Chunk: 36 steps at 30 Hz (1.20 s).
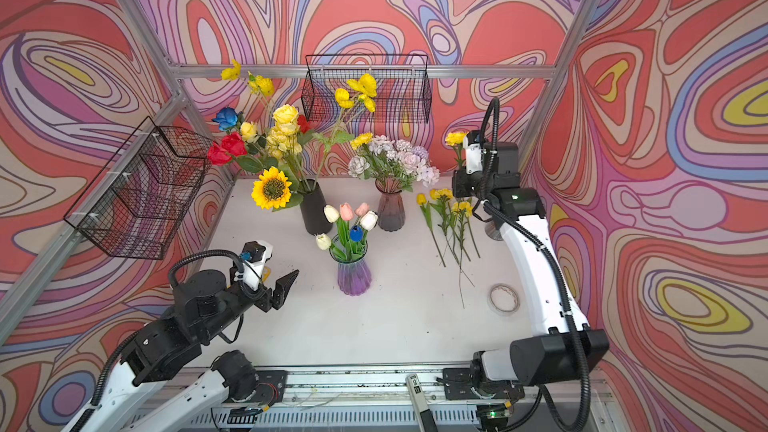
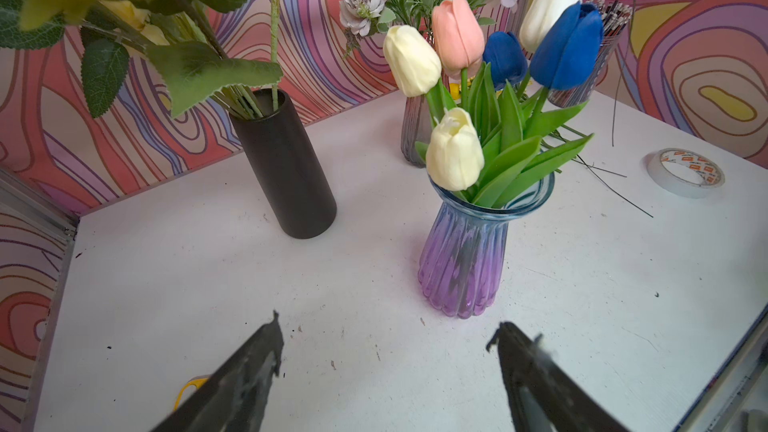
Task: Pick out yellow flowers from the vase
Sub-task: Place the flower at the center of the board.
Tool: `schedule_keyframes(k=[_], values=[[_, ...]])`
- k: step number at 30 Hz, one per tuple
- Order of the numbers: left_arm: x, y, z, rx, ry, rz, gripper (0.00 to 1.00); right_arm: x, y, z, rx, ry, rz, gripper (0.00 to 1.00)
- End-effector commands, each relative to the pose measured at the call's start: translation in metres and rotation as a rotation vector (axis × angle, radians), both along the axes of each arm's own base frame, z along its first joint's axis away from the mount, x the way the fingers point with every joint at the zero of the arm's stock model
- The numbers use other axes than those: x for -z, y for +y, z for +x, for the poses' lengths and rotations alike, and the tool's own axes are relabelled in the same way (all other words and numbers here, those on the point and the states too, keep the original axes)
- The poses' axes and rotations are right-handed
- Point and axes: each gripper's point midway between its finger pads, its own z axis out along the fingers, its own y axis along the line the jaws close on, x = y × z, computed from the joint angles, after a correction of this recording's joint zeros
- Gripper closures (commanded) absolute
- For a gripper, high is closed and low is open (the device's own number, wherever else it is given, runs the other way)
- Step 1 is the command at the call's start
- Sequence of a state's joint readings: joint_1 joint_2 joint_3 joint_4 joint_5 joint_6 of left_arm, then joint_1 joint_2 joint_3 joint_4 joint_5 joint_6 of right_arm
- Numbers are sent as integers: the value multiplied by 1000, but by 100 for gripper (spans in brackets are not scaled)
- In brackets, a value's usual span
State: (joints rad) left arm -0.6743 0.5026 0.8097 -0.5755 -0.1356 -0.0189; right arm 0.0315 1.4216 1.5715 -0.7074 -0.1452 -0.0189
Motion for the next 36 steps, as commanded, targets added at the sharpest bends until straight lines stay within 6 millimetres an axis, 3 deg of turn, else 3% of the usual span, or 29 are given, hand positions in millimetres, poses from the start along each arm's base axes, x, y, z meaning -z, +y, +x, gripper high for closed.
schedule_keyframes(k=[1,5,15,16,18,23,36], values=[[-13,5,-5,-2,-28,-17,16,37,-3,11,-10,80,49,100],[-13,7,-7,-6,-31,-21,15,72,-6,23,6,159,61,100],[-12,9,-9,-7,-27,-17,15,151,8,48,-76,349,94,100],[-12,9,-9,-8,-27,-17,15,169,9,51,-81,388,96,100],[-12,10,-9,-7,-27,-17,16,183,13,53,-101,420,110,100],[-11,12,-11,-12,-27,-14,15,204,27,58,-164,470,172,100],[-12,20,-17,-34,-29,-40,15,253,22,83,-139,572,145,97]])
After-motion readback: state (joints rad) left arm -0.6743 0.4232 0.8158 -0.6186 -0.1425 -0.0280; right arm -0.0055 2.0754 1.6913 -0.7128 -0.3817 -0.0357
